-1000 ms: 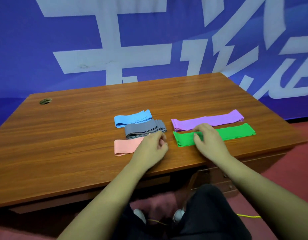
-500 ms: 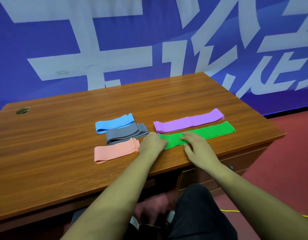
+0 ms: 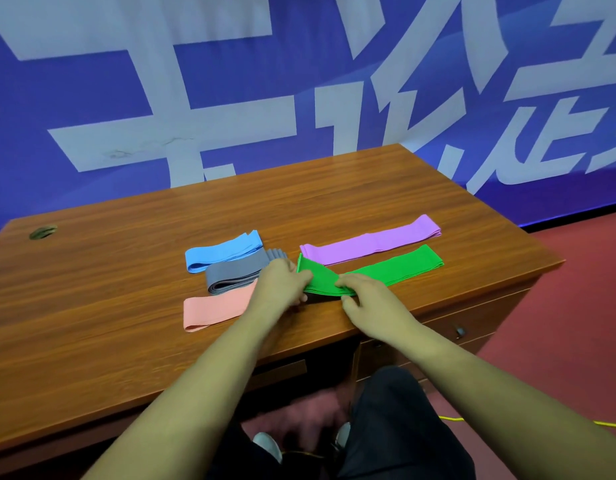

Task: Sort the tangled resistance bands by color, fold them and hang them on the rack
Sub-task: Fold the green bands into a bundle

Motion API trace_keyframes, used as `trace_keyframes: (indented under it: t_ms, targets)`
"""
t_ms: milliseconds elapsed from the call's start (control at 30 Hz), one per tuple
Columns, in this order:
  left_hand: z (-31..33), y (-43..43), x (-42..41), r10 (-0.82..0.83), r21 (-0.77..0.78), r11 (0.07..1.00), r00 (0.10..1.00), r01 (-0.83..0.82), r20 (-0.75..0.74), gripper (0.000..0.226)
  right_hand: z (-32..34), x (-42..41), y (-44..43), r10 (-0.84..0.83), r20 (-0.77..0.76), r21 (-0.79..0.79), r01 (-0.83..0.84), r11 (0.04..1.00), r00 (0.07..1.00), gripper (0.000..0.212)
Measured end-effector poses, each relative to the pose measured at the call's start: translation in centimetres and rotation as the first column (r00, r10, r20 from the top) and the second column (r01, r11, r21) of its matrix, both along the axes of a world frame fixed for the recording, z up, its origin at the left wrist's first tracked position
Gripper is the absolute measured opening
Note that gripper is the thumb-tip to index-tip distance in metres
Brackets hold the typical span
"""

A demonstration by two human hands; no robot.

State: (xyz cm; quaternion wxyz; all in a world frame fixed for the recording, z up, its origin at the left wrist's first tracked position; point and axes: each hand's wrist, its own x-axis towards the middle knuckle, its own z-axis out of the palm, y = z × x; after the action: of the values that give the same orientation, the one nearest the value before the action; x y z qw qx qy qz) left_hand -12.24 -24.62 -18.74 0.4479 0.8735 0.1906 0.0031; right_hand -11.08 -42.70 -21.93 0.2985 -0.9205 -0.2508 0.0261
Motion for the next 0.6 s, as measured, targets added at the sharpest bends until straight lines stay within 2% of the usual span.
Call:
trace_keyframes:
  t_ms: [67, 133, 200, 233, 267, 333, 400, 467, 500, 567, 600]
  targets:
    - [0.7, 0.9, -0.3, 0.008, 0.062, 0.998, 0.999, -0.011, 0.048, 0.009, 0.7, 0.1, 0.9, -0.025, -0.034, 0.112, 0.029, 0.993, 0.999, 0.034]
    - [1.1, 1.1, -0.4, -0.019, 0.087, 0.996, 0.995, 0.01, 0.099, 0.011, 1.6, 0.5, 1.9, -0.104, -0.185, 0.334, 0.162, 0.929, 0.977, 0.025]
    - [1.3, 0.4, -0.3, -0.099, 0.033, 0.995, 0.989, 0.096, 0.114, 0.011, 2.9, 0.9, 2.6, -0.018, -0.512, 0.562, 0.351, 0.749, 0.859, 0.027]
    - [1.4, -0.2, -0.3, -0.149, -0.024, 0.988, 0.983, 0.152, 0.11, 0.013, 3.4, 1.1, 2.8, 0.072, -0.639, 0.605, 0.443, 0.661, 0.766, 0.033]
    - [1.3, -0.8, -0.2, -0.194, -0.09, 0.975, 0.976, 0.203, 0.096, 0.017, 3.6, 1.3, 2.9, 0.136, -0.711, 0.611, 0.511, 0.605, 0.69, 0.038]
    - [1.0, -2.0, 0.0, -0.26, -0.174, 0.947, 0.963, 0.269, 0.075, 0.023, 3.4, 2.0, 2.4, 0.183, -0.77, 0.597, 0.59, 0.543, 0.611, 0.044]
    - [0.7, -2.6, 0.3, -0.27, -0.218, 0.933, 0.957, 0.286, 0.101, 0.019, 2.9, 2.4, 1.6, 0.195, -0.786, 0.594, 0.629, 0.501, 0.587, 0.036]
    - [0.5, -3.0, 0.5, -0.215, -0.306, 0.918, 0.964, 0.254, 0.155, 0.016, 2.4, 2.8, 0.8, 0.204, -0.784, 0.601, 0.635, 0.485, 0.587, 0.018]
    - [0.3, -3.2, 0.6, -0.171, -0.355, 0.907, 0.968, 0.227, 0.182, 0.02, 2.2, 2.9, 0.5, 0.201, -0.789, 0.595, 0.64, 0.486, 0.581, 0.016]
    - [0.0, -3.2, 0.6, -0.085, -0.408, 0.895, 0.967, 0.18, 0.239, 0.019, 2.2, 3.3, 0.0, 0.169, -0.809, 0.567, 0.672, 0.477, 0.563, 0.024]
    - [-0.5, -3.0, 0.7, -0.058, -0.387, 0.907, 0.958, 0.168, 0.28, 0.013, 2.2, 3.6, -0.3, 0.144, -0.819, 0.55, 0.687, 0.475, 0.556, 0.025]
